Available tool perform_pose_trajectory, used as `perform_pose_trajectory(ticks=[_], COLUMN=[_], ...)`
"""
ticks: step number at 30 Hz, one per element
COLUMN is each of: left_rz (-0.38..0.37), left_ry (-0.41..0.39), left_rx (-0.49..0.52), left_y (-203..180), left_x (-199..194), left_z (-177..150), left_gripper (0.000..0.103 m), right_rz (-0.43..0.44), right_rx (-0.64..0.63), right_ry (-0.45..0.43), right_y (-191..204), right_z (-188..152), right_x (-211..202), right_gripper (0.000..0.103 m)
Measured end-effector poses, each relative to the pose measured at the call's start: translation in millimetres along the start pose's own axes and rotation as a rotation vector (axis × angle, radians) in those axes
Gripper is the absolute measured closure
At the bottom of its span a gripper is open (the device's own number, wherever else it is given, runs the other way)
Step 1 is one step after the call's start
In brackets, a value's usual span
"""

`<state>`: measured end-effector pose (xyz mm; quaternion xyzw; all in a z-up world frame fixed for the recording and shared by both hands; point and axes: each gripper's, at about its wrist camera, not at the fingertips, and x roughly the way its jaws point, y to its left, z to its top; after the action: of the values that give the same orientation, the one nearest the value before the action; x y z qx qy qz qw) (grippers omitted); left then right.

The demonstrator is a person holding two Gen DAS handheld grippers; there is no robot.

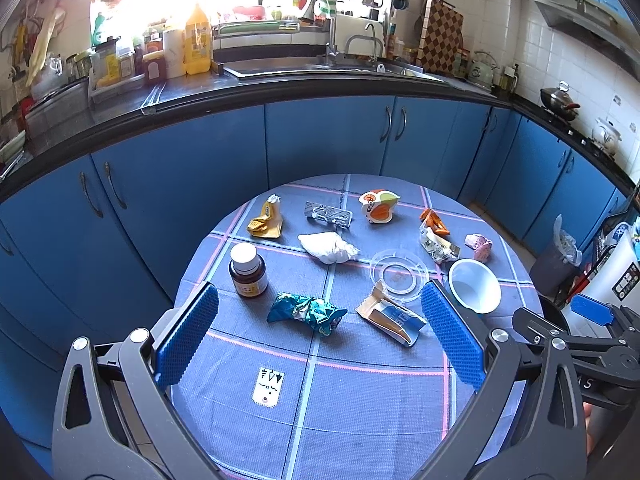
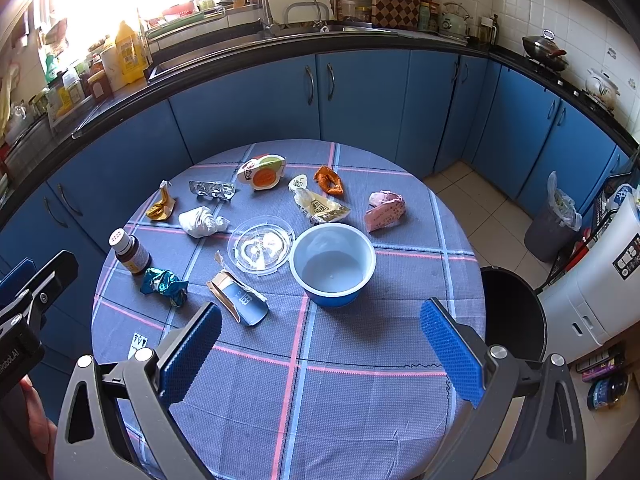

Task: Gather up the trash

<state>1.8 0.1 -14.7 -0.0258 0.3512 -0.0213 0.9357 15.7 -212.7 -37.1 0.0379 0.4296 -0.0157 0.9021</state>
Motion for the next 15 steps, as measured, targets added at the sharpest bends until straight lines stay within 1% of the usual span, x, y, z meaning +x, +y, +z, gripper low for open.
perform_pose_trajectory(ticks=[15], left_rz=[-0.003], left_ry=[0.018], left_rx=[0.001], left_y=[0.6], left_x=[0.5], left_z=[2.8], left_gripper=[0.003], right_rz=[-0.003], right_rx=[-0.007], right_ry=[0.006], right_y=[1.1], right_z=[0.7], right_x=[0.4], right_gripper=[0.006])
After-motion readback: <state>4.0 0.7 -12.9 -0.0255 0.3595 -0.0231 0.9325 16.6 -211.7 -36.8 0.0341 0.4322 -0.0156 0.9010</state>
